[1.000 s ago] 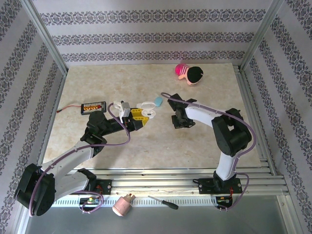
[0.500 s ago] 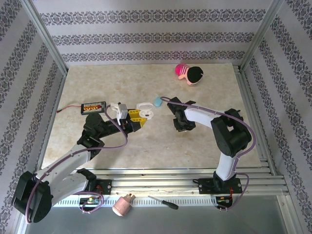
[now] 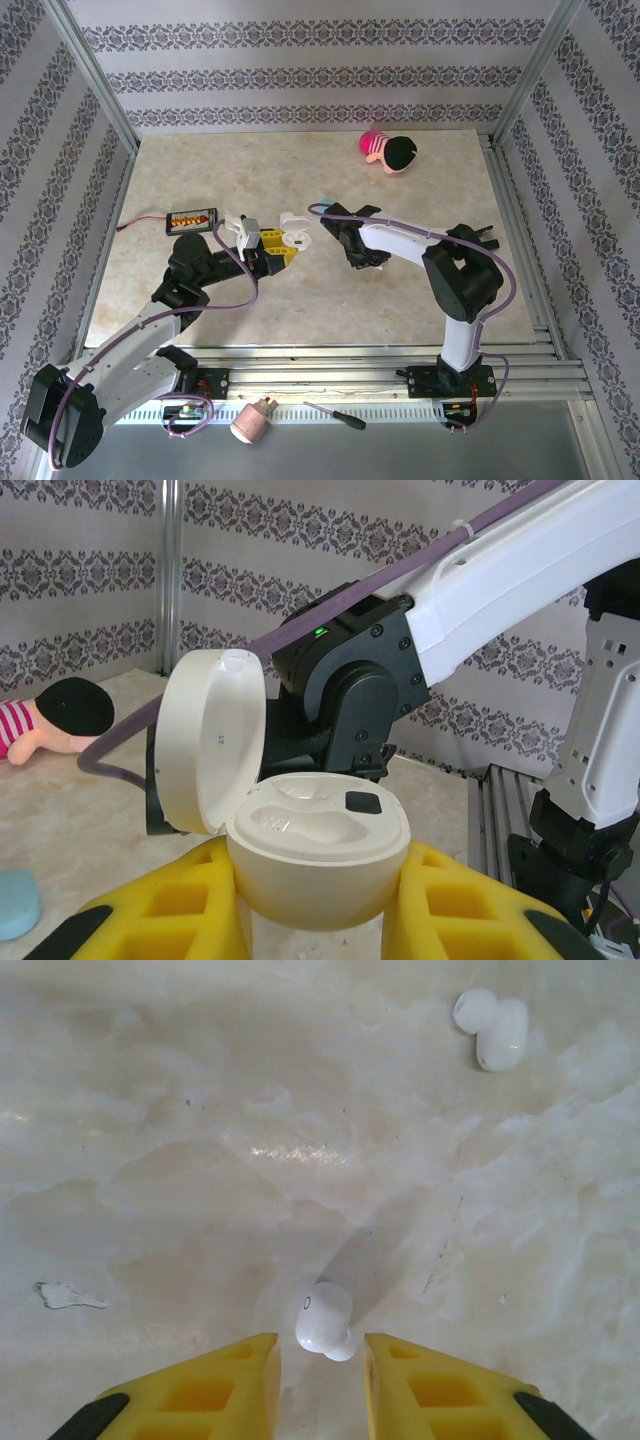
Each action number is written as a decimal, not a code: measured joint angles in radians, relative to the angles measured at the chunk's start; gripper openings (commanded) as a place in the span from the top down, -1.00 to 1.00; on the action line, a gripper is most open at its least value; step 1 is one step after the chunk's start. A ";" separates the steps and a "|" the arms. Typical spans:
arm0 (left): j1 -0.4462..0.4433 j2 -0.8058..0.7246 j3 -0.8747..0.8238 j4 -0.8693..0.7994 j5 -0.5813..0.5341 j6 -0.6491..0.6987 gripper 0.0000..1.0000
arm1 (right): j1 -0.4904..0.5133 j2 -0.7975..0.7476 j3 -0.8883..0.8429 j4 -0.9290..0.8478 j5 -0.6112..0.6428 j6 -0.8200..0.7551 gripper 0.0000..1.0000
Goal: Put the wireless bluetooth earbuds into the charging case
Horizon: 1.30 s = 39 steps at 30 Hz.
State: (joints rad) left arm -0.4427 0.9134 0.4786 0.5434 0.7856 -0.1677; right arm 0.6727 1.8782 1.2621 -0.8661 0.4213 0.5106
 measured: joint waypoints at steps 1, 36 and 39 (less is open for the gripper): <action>0.000 0.000 0.000 -0.004 0.000 0.002 0.61 | 0.005 0.009 0.002 -0.005 0.006 0.004 0.47; 0.000 0.000 0.000 -0.013 0.007 0.007 0.61 | 0.016 0.132 0.043 -0.052 0.098 -0.019 0.55; 0.000 0.000 0.000 -0.013 0.006 0.007 0.61 | 0.010 0.140 0.052 -0.055 0.102 -0.024 0.56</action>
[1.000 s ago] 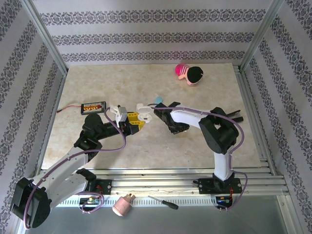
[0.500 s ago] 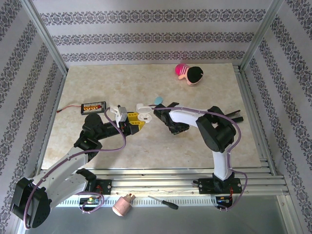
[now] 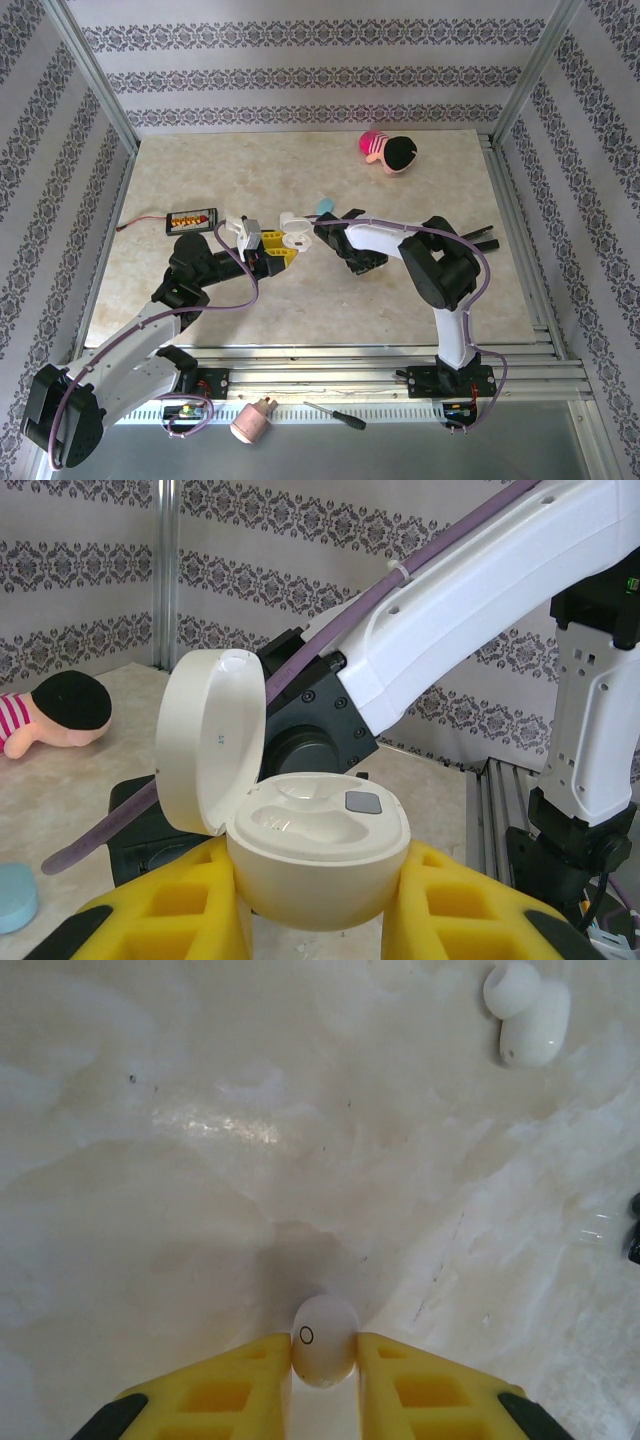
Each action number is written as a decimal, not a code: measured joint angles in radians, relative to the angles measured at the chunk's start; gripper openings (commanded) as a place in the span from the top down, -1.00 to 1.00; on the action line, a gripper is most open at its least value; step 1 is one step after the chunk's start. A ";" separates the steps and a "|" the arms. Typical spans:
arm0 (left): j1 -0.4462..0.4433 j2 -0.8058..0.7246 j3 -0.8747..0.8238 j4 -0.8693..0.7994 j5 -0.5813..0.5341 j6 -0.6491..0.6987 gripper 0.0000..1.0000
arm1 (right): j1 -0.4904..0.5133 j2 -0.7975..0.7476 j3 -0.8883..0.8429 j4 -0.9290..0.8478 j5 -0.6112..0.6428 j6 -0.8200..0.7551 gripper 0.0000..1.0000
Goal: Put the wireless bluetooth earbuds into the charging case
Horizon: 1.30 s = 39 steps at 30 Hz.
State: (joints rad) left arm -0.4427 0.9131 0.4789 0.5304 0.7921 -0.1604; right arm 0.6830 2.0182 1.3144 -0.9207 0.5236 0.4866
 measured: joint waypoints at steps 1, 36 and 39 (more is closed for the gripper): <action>0.000 0.000 0.000 0.000 0.000 0.000 0.61 | -0.001 0.001 0.002 0.000 0.002 -0.003 0.57; 0.000 0.014 0.000 0.000 -0.004 0.000 0.61 | -0.053 -0.154 -0.037 0.074 -0.042 -0.025 0.63; 0.000 0.031 0.000 0.002 -0.015 0.000 0.60 | -0.061 -0.252 -0.076 0.101 -0.063 -0.004 0.62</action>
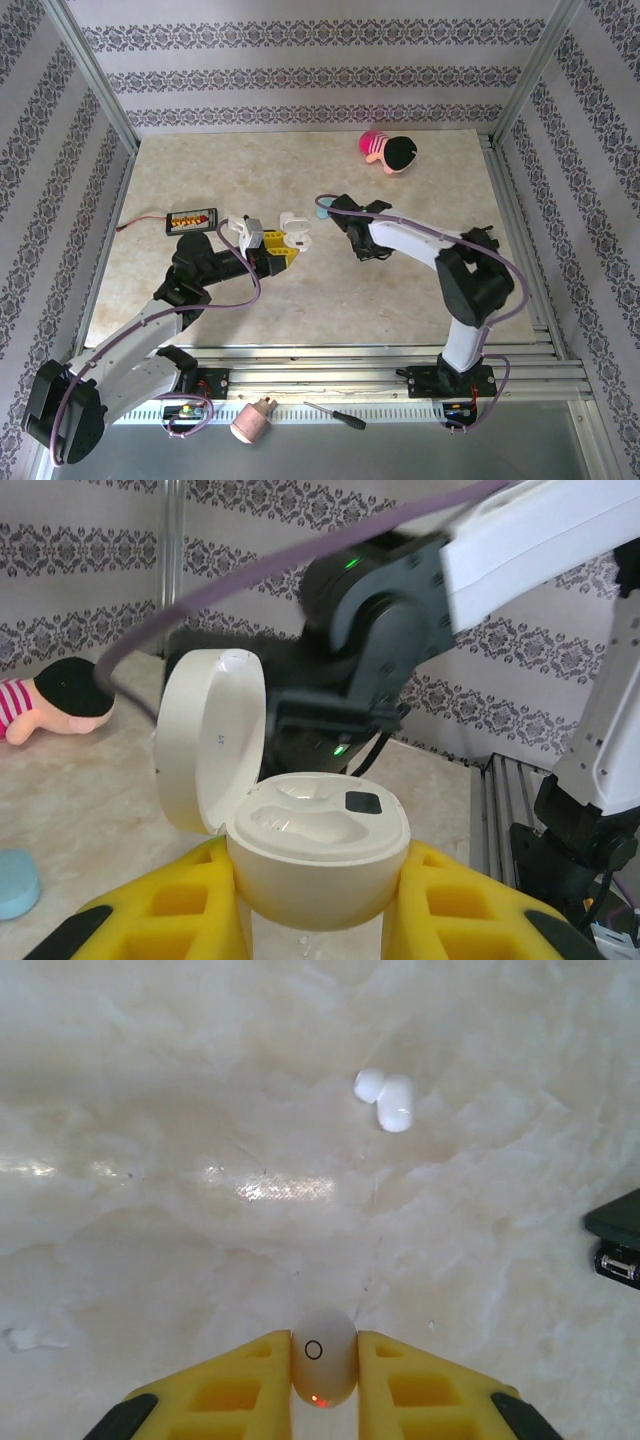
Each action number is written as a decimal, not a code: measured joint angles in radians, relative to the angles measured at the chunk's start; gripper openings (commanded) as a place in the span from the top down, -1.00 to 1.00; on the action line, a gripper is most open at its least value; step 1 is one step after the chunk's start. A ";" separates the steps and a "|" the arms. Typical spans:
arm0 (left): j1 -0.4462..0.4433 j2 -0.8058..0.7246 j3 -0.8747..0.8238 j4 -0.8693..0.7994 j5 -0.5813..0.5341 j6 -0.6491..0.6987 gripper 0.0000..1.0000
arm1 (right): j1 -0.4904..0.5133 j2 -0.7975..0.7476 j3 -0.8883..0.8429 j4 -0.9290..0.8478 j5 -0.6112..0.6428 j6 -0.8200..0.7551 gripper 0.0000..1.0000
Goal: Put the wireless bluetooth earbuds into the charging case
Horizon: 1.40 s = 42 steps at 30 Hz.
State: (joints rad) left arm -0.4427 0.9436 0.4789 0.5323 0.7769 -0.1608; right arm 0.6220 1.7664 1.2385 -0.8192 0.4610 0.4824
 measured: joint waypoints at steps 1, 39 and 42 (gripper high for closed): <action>0.000 0.007 0.000 0.006 -0.011 0.000 0.61 | -0.005 -0.033 -0.010 0.003 -0.012 0.008 0.63; 0.006 0.292 0.002 0.389 -0.250 0.053 0.64 | 0.149 -0.282 0.246 0.347 -0.552 0.099 0.67; 0.006 0.291 0.003 0.389 -0.251 0.056 0.64 | 0.163 -0.238 0.285 0.358 -0.565 0.099 0.67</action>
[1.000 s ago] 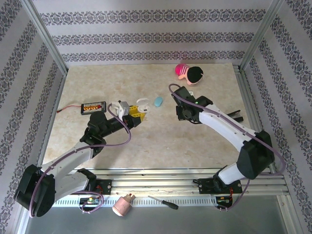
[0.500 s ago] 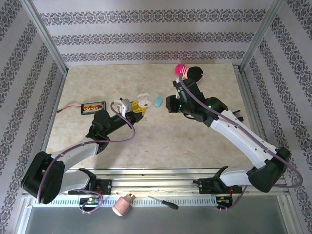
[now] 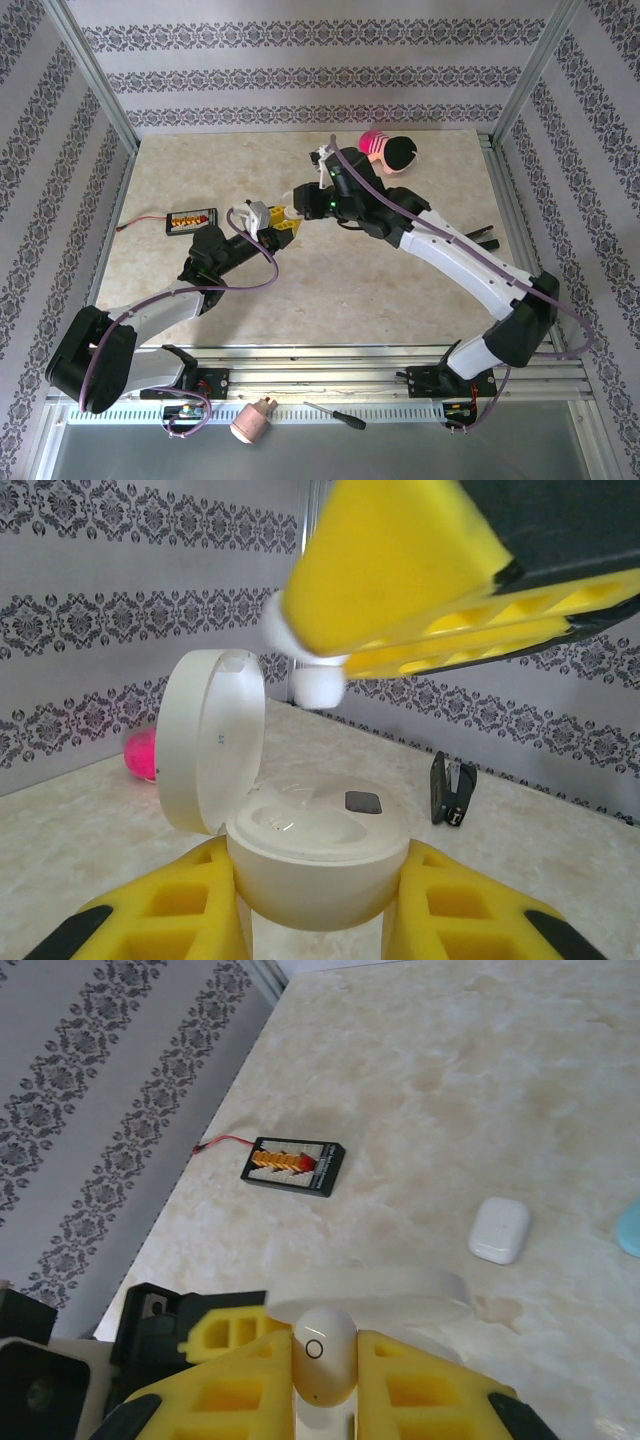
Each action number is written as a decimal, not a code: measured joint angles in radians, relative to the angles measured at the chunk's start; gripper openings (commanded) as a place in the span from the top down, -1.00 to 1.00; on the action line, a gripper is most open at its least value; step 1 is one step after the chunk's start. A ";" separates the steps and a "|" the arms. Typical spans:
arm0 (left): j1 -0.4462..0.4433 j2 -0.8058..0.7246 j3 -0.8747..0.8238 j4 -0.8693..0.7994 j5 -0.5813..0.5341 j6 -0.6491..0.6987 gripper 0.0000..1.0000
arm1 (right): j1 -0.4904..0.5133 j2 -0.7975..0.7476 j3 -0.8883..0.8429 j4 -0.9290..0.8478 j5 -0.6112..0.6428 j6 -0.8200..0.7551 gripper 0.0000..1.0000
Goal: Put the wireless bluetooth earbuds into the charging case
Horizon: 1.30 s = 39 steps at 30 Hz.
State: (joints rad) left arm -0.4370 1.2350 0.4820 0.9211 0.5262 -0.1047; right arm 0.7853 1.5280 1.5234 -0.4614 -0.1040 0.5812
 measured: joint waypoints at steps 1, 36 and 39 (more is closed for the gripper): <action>0.000 0.000 0.000 0.000 0.000 0.001 0.64 | 0.005 0.010 0.008 0.002 -0.003 0.000 0.67; 0.001 -0.034 0.010 -0.036 -0.083 0.026 0.67 | 0.031 0.051 0.027 -0.028 -0.021 -0.001 0.68; 0.001 -0.032 0.010 -0.044 -0.083 0.026 0.67 | 0.031 0.063 0.039 -0.039 -0.021 -0.001 0.65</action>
State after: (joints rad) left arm -0.4362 1.2026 0.4923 0.8768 0.4431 -0.0784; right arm 0.8162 1.5913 1.5627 -0.5003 -0.1249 0.5804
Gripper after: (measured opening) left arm 0.302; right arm 0.166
